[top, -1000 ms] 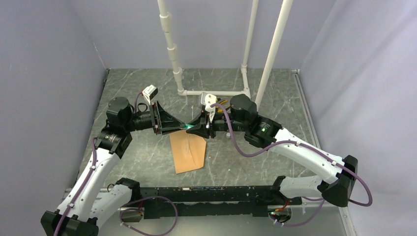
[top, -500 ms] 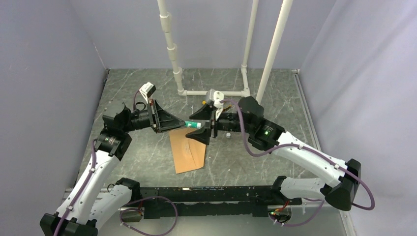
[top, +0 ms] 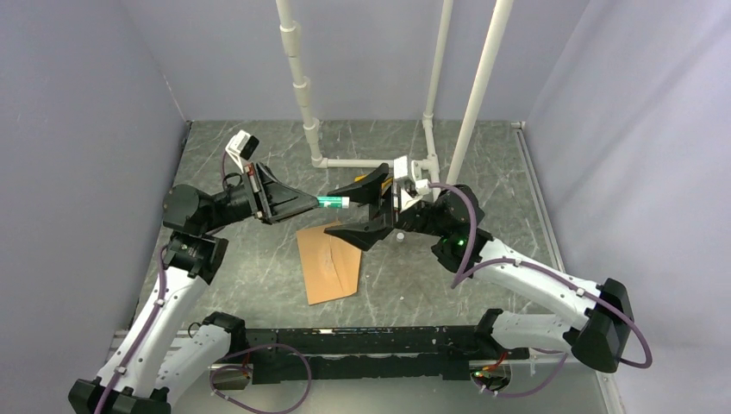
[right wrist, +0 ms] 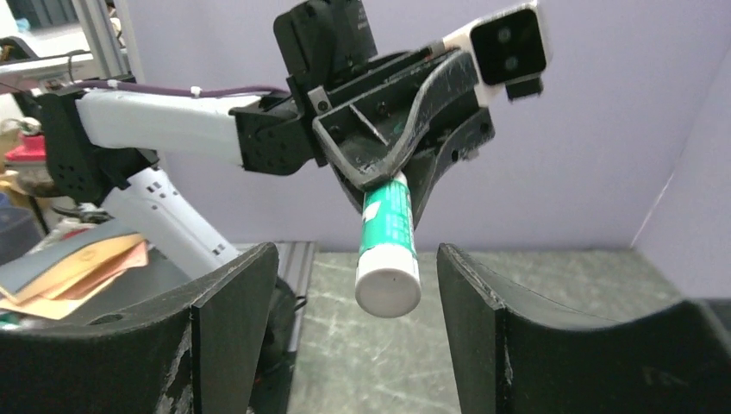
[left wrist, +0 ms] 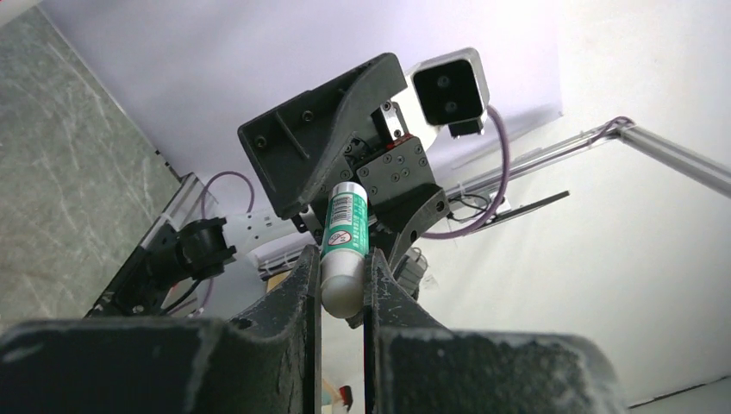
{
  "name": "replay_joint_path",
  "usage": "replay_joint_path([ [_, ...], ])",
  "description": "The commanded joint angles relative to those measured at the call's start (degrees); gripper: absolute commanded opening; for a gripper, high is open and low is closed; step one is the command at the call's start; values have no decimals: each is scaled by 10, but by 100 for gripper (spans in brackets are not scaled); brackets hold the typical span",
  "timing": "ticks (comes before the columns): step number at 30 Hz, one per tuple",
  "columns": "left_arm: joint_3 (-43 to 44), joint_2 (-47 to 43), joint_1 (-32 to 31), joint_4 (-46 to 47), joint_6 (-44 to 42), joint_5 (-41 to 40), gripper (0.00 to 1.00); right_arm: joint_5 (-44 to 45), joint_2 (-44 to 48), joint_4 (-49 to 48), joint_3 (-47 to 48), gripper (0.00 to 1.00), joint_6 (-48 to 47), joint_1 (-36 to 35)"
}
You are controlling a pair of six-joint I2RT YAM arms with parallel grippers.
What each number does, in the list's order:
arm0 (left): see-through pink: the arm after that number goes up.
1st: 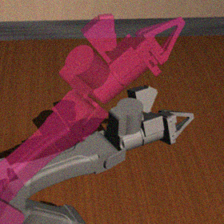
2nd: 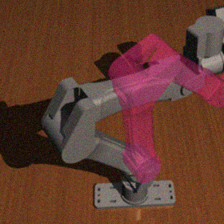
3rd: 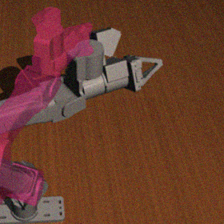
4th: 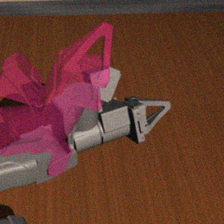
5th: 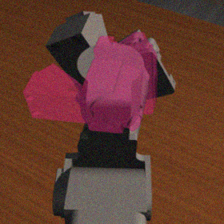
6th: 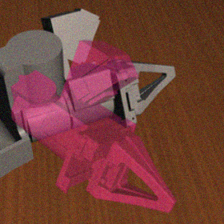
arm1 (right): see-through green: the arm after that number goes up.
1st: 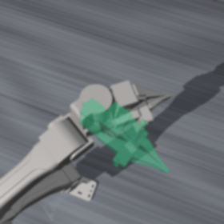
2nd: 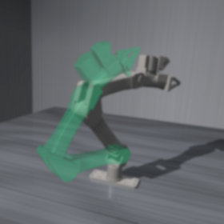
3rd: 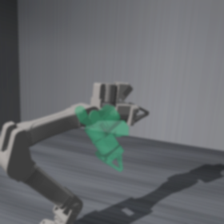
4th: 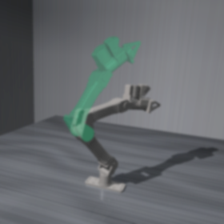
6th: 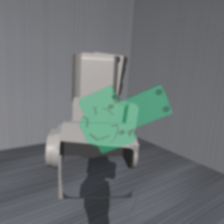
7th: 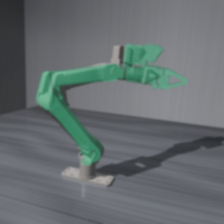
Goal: Place the letter into the envelope and seal it
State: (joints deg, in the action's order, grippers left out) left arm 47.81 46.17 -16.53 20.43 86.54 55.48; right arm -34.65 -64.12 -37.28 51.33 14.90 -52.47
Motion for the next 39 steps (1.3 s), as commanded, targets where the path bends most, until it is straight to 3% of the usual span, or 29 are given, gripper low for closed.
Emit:
replay_joint_path([
  [1, 18, 4, -2, 91, 66, -14, 2, -22, -14, -88, 36, 69, -95, -6],
  [5, 23, 9, -3, 117, 92, -18, 2, -38, -30, -109, 47, 61, -134, -6],
  [14, 3, 23, -4, 189, 135, -24, 2, -69, -58, -166, 72, 36, -117, -6],
  [23, 11, 14, -5, 151, 110, -25, 2, -77, -66, -158, 88, 43, -107, -7],
  [39, 7, 10, -7, 170, 120, -31, 2, -100, -84, -102, 120, 37, -136, -18],
])
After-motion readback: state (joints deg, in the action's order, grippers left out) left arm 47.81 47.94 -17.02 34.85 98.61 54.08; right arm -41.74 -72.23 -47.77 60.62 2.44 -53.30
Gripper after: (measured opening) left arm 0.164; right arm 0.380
